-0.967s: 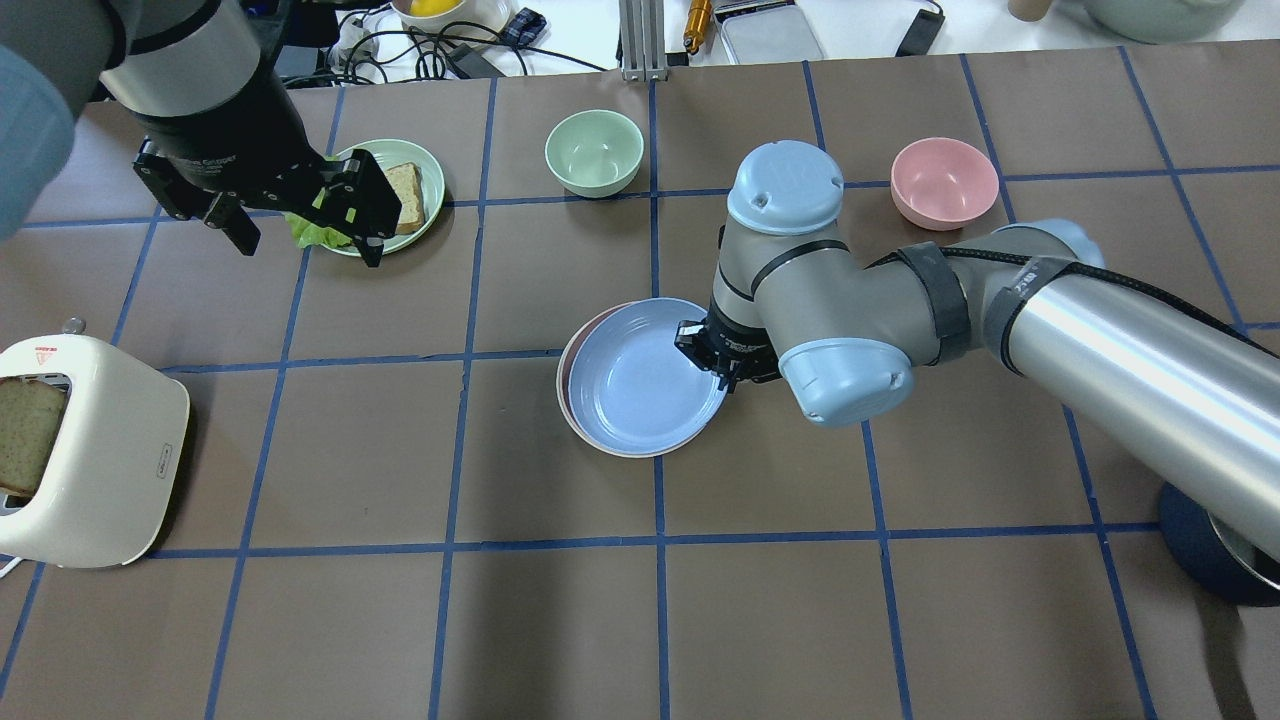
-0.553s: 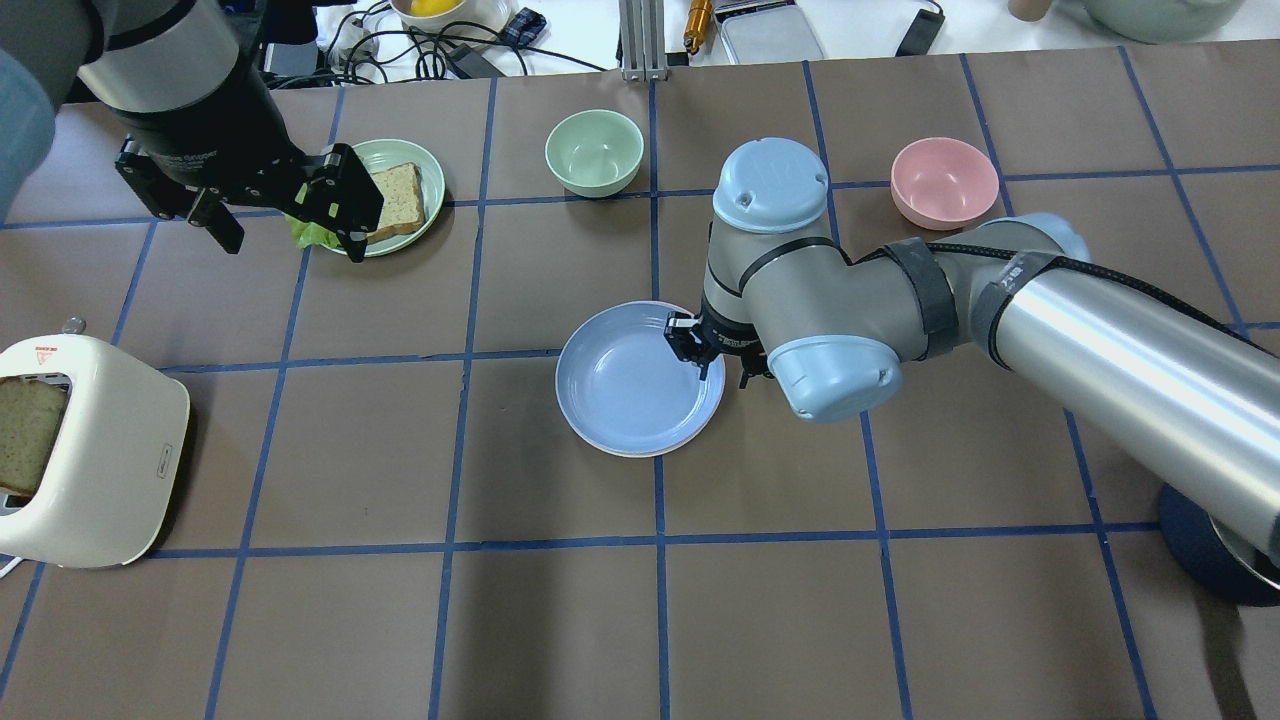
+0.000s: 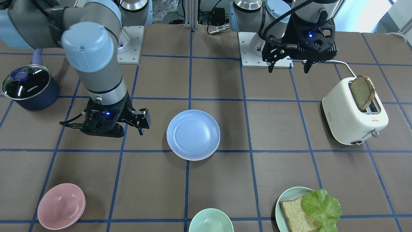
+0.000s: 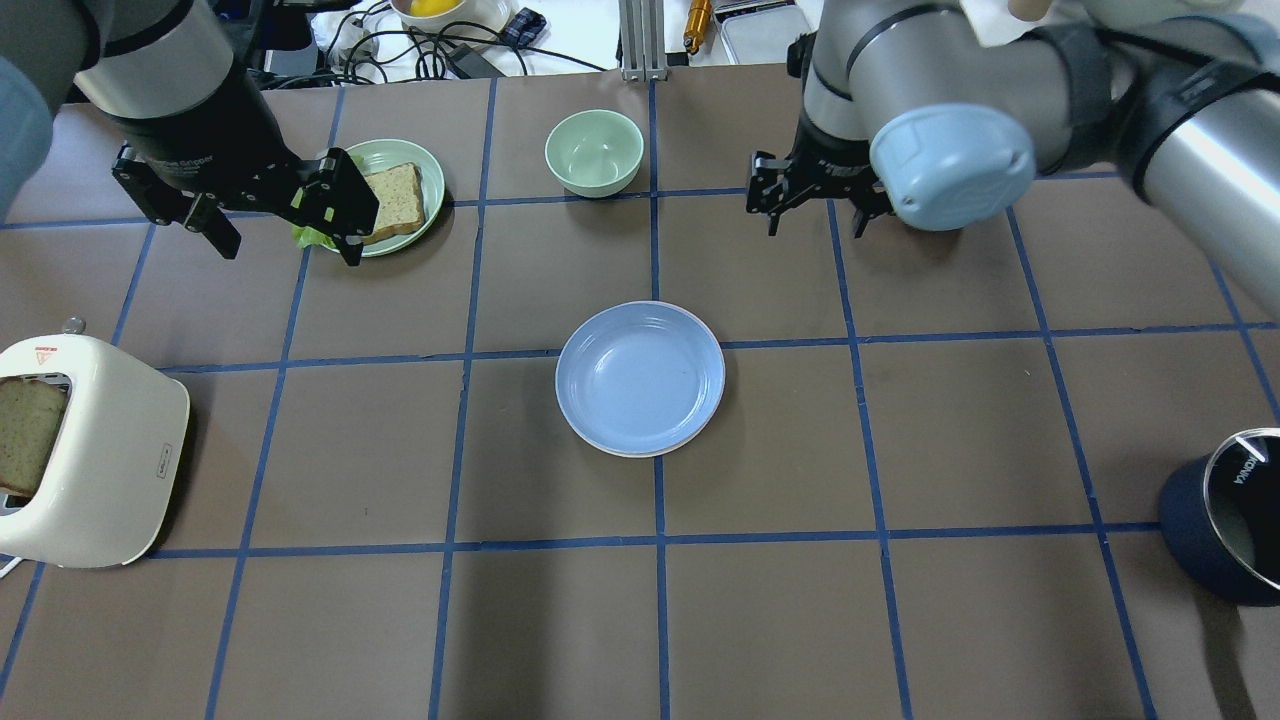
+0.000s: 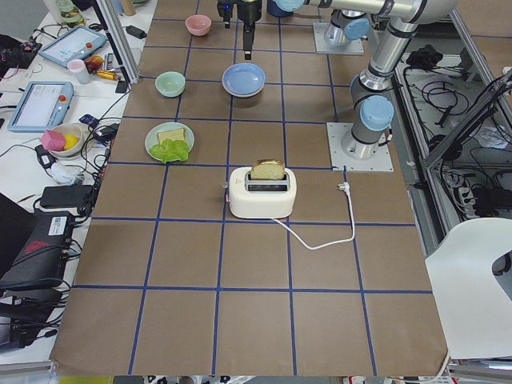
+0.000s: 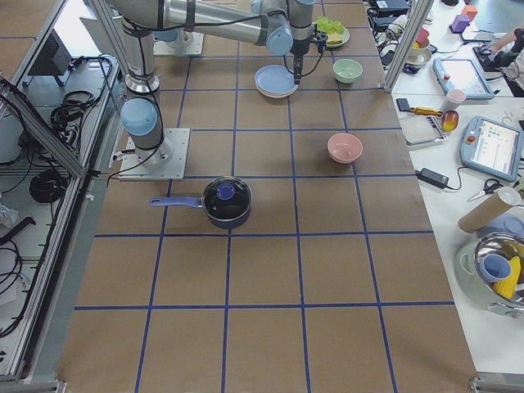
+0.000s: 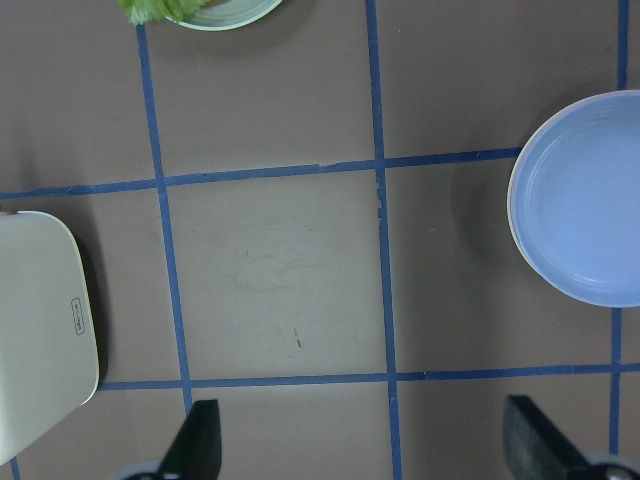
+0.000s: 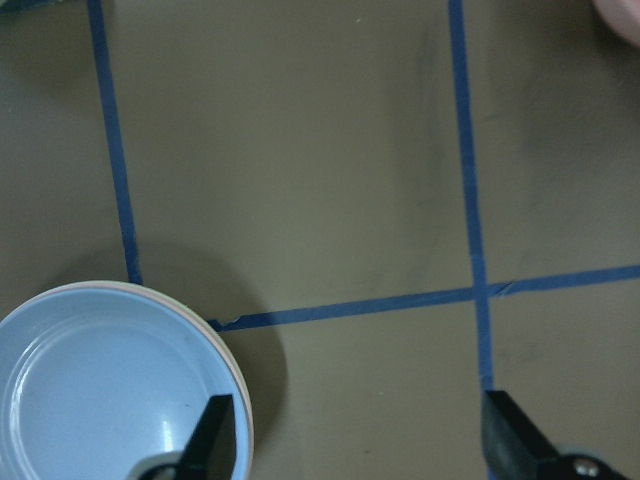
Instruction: Stack three plates with pink and blue
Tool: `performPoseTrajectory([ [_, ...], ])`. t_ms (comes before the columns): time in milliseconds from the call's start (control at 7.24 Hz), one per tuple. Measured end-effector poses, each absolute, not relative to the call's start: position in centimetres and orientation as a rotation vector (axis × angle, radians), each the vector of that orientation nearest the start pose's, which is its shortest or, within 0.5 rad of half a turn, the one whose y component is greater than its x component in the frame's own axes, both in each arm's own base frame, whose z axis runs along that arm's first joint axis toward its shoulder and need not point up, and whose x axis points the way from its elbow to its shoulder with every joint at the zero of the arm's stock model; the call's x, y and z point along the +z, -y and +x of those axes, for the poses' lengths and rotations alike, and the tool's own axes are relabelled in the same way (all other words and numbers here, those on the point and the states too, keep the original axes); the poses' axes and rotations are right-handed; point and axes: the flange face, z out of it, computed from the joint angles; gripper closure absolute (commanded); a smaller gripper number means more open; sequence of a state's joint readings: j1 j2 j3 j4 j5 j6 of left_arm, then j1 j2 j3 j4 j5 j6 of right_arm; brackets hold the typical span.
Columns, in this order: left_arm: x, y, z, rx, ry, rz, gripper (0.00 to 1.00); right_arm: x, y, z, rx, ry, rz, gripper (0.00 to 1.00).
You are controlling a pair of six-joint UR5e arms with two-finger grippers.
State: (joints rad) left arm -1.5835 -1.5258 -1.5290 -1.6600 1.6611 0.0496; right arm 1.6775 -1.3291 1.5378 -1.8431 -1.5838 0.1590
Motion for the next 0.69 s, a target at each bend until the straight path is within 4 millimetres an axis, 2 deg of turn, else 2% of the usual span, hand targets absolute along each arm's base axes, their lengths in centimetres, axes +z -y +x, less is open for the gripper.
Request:
performPoseTrajectory([
  [138,52.2,46.9,-13.0,0.005,-3.051,0.100,0.00,43.3,57.7,18.1,-0.111,-3.146,0.032,0.12],
  [276,52.2,46.8,-13.0,0.006,-3.050,0.119,0.00,45.9,57.2,17.1,-0.121,-3.147,0.024,0.04],
  [553,52.4,46.8,-13.1,0.001,-3.049,0.170,0.00,49.6,55.6,15.6,-0.179,-3.134,0.056,0.00],
  [691,52.6,46.8,-13.2,-0.006,-3.052,0.181,0.00,50.3,54.7,15.5,-0.186,-3.132,0.066,0.00],
])
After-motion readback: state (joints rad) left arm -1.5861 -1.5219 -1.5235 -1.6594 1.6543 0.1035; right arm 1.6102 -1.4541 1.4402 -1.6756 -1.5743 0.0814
